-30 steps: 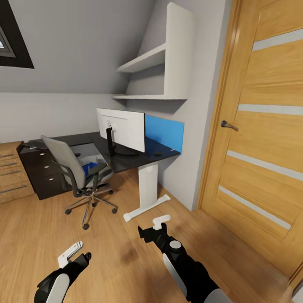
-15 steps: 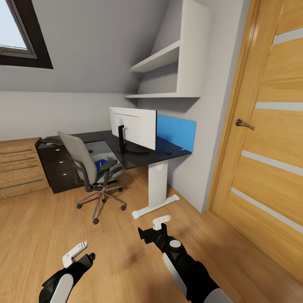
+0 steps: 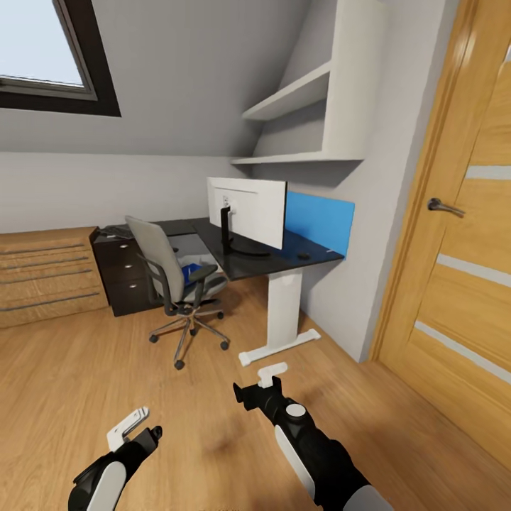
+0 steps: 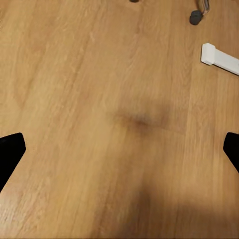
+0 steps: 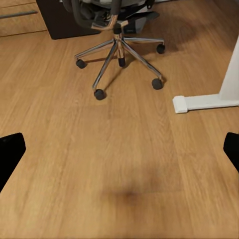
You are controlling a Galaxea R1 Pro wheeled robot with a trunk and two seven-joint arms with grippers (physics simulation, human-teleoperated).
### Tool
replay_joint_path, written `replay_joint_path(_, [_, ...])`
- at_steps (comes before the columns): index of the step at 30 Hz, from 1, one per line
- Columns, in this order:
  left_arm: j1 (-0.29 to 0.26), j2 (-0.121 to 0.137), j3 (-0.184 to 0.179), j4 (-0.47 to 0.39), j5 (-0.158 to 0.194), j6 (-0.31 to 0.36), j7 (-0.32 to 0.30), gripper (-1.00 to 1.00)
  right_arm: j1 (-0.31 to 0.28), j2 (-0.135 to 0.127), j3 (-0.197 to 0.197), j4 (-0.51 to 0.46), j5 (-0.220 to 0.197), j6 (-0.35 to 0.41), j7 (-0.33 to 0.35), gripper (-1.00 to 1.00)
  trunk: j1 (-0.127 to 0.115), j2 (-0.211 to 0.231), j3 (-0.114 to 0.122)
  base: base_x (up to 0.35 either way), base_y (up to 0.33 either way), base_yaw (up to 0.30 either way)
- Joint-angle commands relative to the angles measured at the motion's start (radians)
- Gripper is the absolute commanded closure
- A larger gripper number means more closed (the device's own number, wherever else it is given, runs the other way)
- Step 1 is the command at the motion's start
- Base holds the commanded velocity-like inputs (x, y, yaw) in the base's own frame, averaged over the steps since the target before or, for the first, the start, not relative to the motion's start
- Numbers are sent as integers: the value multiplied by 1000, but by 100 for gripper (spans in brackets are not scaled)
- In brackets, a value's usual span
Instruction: In the bedroom, organize the workspace by keeping the computer under the desk, ensuring the monitor is on the desk, placing the keyboard on the desk next to the monitor, placing the mouse on the desk next to the keyboard, moving the folder from the swivel chair onto the desk next to the mouse, stacking the notebook on top of the folder with the pen on top of the notebook, and positioning the swivel chair next to the desk.
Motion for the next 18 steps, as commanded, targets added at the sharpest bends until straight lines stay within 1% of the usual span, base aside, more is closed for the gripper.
replay_joint_path(1, [-1,-1,1,-2,10,2,7,-100,-1,0,0,-1,-6,4,-1,-100,4,-8,-4,0,0,43])
replay_joint_path(18, [-1,-2,-1,-1,9,-3,4,-100,0,0,-2,-2,-6,-1,-3,-100,69,-127,-57,0,0,11])
